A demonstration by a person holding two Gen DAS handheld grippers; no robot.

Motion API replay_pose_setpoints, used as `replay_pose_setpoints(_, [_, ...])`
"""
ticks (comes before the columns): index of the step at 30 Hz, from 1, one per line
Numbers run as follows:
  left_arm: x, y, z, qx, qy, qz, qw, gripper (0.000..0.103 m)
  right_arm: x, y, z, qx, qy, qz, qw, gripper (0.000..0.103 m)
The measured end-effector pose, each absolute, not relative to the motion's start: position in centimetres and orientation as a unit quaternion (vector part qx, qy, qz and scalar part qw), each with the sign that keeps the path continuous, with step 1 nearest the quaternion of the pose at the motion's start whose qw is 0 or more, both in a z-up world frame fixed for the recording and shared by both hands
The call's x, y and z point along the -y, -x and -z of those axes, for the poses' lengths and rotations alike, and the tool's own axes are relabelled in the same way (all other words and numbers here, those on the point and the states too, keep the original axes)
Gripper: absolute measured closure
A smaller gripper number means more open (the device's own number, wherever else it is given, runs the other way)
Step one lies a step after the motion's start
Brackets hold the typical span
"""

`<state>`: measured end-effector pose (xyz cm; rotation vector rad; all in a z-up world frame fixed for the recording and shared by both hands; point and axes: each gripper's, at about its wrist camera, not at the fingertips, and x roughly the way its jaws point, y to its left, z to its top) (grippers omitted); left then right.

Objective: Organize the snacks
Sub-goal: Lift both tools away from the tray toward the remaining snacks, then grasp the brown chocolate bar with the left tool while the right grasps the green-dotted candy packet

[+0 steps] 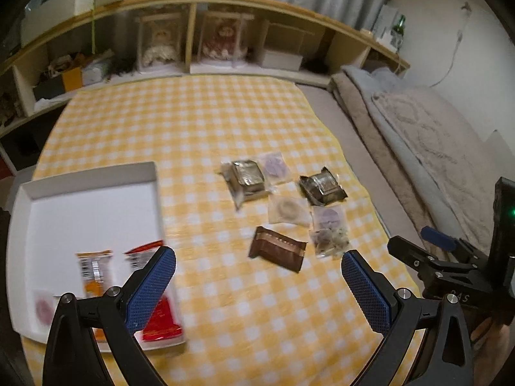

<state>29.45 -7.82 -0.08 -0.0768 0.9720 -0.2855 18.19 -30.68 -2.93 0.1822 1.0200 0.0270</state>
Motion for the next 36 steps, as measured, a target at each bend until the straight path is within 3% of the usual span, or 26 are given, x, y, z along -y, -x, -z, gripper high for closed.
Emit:
replay_pose_setpoints(10, [13.2,-37.5,8.0,-0.523,0.042,0.118,0.843,0.0,34.6,-21.3,8.3,-0.522,-0.161,0.018,0.838,0.0])
replay_pose_setpoints(12, [14.0,-39.0,9.8,-0.536,0.042,0.112,0.836,0.0,35.5,-21.8,9.5,-0.529,-0.188,0.023,0.827,0.004])
replay_pose_setpoints(14, [15.1,-40.5,11.6,-0.548,0.036,0.105,0.829,0.0,36.1,-22.0,10.4,-0.537,-0.204,0.024,0.818,0.023])
replay_pose_setpoints(17, [16.6,-42.3,13.8,-0.559,0.017,0.096,0.824,0.0,37.1,-22.4,12.1,-0.552,-0.228,0.033,0.801,0.038])
replay_pose_setpoints(19, [17.7,-43.5,15.2,-0.564,0.001,0.088,0.821,0.0,37.4,-22.6,12.8,-0.559,-0.232,0.035,0.796,0.043])
replay_pose_setpoints(27, [21.8,-46.1,19.1,-0.569,-0.088,0.066,0.815,0.0,37.0,-24.1,15.1,-0.584,-0.214,0.023,0.782,0.046])
replay_pose_setpoints(36, [23.8,-47.0,22.9,-0.58,-0.165,0.052,0.796,0.0,35.5,-25.2,16.6,-0.618,-0.163,0.021,0.769,0.059])
